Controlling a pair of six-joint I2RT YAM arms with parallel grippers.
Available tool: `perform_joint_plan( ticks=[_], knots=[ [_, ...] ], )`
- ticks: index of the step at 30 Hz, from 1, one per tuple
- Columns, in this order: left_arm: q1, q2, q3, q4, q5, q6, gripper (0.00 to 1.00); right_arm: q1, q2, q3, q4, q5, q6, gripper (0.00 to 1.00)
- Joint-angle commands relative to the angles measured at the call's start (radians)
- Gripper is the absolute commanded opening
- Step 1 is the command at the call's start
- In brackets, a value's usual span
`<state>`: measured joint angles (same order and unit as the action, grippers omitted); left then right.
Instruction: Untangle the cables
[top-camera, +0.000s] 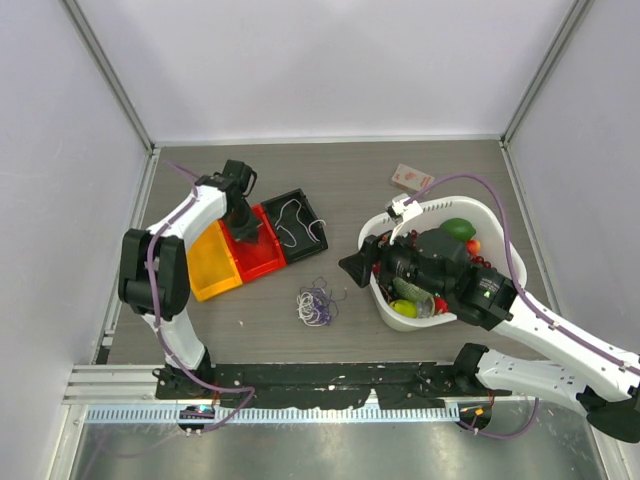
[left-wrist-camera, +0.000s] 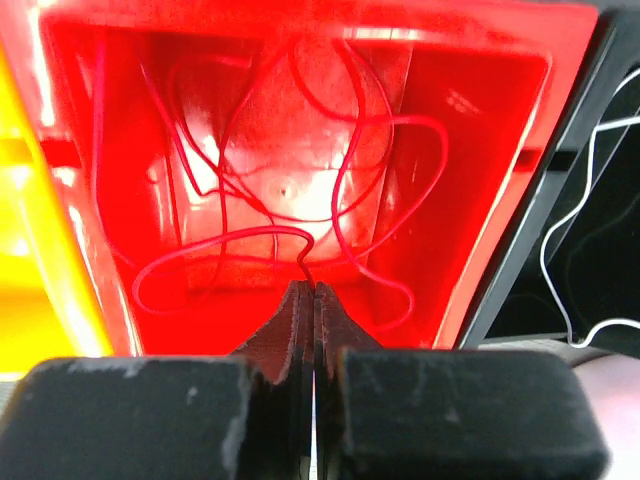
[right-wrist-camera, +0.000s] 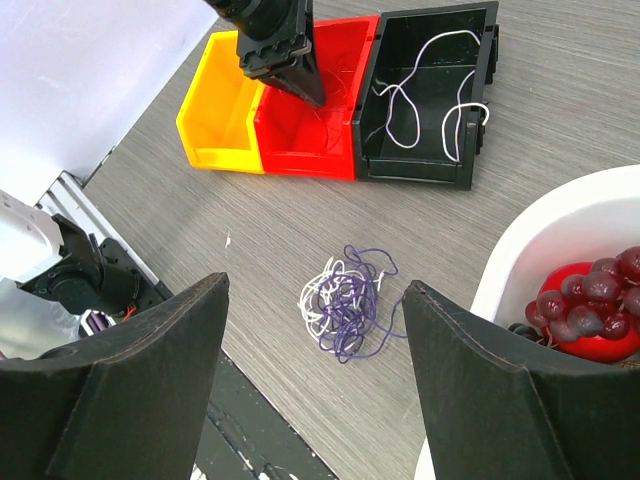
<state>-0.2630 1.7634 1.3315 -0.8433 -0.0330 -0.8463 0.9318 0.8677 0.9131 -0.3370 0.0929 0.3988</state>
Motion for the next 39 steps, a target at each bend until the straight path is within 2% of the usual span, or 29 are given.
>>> perform_joint_plan(
  ticks=[1,5,8,12,16,20,23,26,28,30,34,39],
  knots=[
    [0.010,0.034,0.095,-0.057,0.028,0.069,0.00,-0.004,-0.018,0.012,0.015,0.011,0.012,0.75],
    [0.010,-0.024,0.060,-0.034,0.028,0.053,0.22,-0.004,-0.006,0.018,0.015,0.008,0.014,0.75],
    [0.010,-0.074,0.035,-0.022,0.028,0.044,0.33,-0.004,0.002,0.023,0.019,0.005,0.014,0.75],
    [0.010,-0.122,0.047,-0.046,0.028,0.049,0.43,-0.002,0.011,0.024,0.026,-0.001,0.012,0.75],
    [0.010,-0.209,0.034,-0.042,0.082,0.032,0.56,-0.004,0.019,0.024,0.026,-0.012,0.012,0.75],
    [0.008,-0.301,-0.027,-0.011,0.143,0.016,0.64,-0.004,0.031,0.018,0.029,-0.016,0.017,0.75],
    [-0.001,-0.381,-0.130,0.047,0.241,0.006,0.66,-0.002,0.051,0.018,0.030,-0.016,0.008,0.75],
    [-0.085,-0.462,-0.221,0.104,0.271,-0.011,0.65,-0.004,0.091,0.033,0.015,-0.022,-0.008,0.75],
    [-0.184,-0.502,-0.288,0.145,0.242,-0.048,0.61,-0.004,0.112,0.044,0.003,-0.039,-0.015,0.75],
    [-0.269,-0.513,-0.356,0.209,0.239,-0.094,0.51,-0.002,0.125,0.047,-0.005,-0.051,-0.017,0.74],
    [-0.364,-0.455,-0.413,0.341,0.243,-0.165,0.42,-0.005,0.136,0.052,-0.014,-0.067,-0.003,0.73],
    [-0.444,-0.323,-0.339,0.366,0.232,-0.143,0.53,-0.004,0.110,0.050,-0.036,-0.070,0.026,0.72]
  ],
)
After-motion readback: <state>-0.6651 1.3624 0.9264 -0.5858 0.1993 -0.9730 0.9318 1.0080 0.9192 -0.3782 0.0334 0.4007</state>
